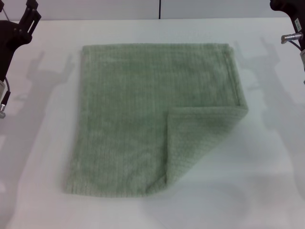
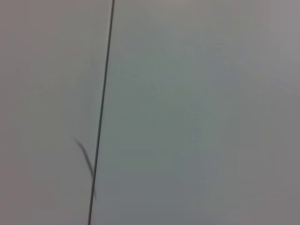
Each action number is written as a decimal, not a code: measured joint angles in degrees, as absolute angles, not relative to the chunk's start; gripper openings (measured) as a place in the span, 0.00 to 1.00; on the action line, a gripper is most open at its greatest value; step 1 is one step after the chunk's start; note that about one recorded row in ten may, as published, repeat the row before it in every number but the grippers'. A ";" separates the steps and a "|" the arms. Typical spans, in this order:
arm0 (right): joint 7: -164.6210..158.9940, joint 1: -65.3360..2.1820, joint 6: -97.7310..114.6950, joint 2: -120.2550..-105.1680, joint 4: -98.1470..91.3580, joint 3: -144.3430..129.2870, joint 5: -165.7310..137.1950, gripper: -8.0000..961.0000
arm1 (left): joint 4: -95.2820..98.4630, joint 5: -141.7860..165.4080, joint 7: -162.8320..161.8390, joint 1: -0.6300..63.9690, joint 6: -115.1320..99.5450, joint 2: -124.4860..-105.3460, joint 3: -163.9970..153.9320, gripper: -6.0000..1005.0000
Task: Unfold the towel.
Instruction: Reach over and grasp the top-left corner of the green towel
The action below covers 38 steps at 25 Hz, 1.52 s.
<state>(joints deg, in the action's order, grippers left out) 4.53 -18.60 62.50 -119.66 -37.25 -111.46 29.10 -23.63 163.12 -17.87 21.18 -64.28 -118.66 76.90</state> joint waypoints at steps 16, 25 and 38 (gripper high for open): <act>3.33 -18.45 62.64 -119.59 -36.96 -110.82 29.10 0.79 | -23.68 163.18 -18.68 21.25 -64.02 -118.74 76.90 0.81; 3.33 -18.69 63.18 -119.62 -36.91 -111.00 29.09 0.79 | -23.93 163.39 -18.79 21.81 -63.97 -118.61 76.10 0.80; 3.29 -18.97 62.10 -119.44 -36.83 -110.91 29.09 0.79 | -23.75 163.55 -20.30 24.93 -56.27 -118.20 70.49 0.62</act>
<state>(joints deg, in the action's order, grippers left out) 3.29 -18.97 62.10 -119.44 -36.83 -110.91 29.09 -23.75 163.55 -20.30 24.93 -56.27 -118.20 70.49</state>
